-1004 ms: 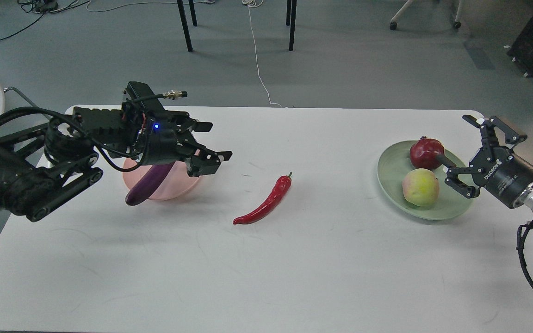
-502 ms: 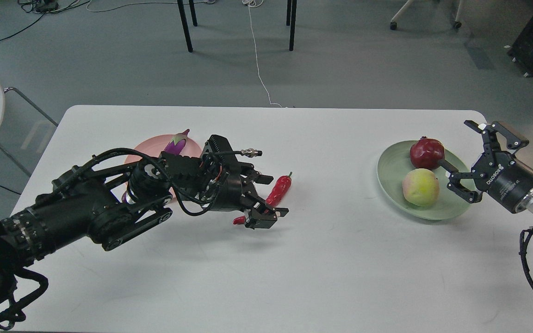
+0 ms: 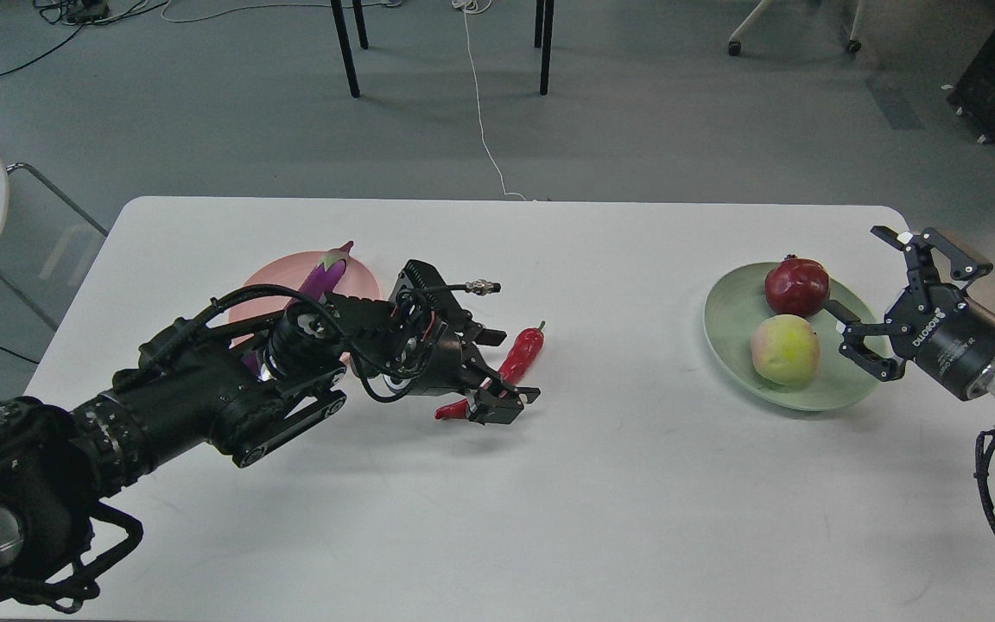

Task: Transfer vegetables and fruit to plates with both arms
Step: 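Move the left gripper to the red chili pepper and grasp it, then carry the chili pepper into the pink bowl and release it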

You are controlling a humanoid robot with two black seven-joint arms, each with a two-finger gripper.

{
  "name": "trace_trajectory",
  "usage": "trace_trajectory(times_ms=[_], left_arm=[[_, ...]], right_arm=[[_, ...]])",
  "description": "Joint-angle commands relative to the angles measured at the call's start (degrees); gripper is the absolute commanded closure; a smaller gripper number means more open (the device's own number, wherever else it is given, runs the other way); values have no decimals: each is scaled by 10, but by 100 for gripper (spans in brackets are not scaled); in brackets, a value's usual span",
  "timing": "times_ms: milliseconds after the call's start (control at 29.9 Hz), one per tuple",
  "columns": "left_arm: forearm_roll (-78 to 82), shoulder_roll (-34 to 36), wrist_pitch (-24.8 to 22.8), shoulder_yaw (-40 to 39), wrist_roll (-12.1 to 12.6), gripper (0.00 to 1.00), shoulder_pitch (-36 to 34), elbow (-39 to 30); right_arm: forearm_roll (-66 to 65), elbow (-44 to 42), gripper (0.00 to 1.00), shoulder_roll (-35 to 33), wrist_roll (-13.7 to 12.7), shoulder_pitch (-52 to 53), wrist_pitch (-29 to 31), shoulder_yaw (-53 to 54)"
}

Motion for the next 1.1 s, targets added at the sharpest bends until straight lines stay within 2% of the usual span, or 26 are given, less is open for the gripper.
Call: trace_trajectory(times_ms=[0,201,368,435,502,636,669,903,1070], left_arm=[[0,-11,10,14,0,5,-1,21],[0,-13,14,29,0,8,0,33],[0,-13,13,31,0,23,1,45],[0,-13,13,31,0,41,1,49],[0,-12,14,31,0,66,1,55],[0,-11,15,31,2,86,1,56],[0,-11,17,31,3,89,1,56],[0,2,60,28,1,89,-13,39],[0,100,66,24,0,86,-15,-38]], right_arm=[[0,0,1,-1,0,0,0,1],[0,-1,1,-1,0,-1,0,1],[0,0,1,-1,0,-1,0,0],[0,0,1,-1,0,-1,0,0],[0,0,1,-1,0,-1,0,1],[0,0,1,-1,0,-1,0,2],[0,0,1,-1,0,-1,0,3],[0,4,1,-4,0,-1,0,4],[0,5,1,-5,0,-1,0,4]])
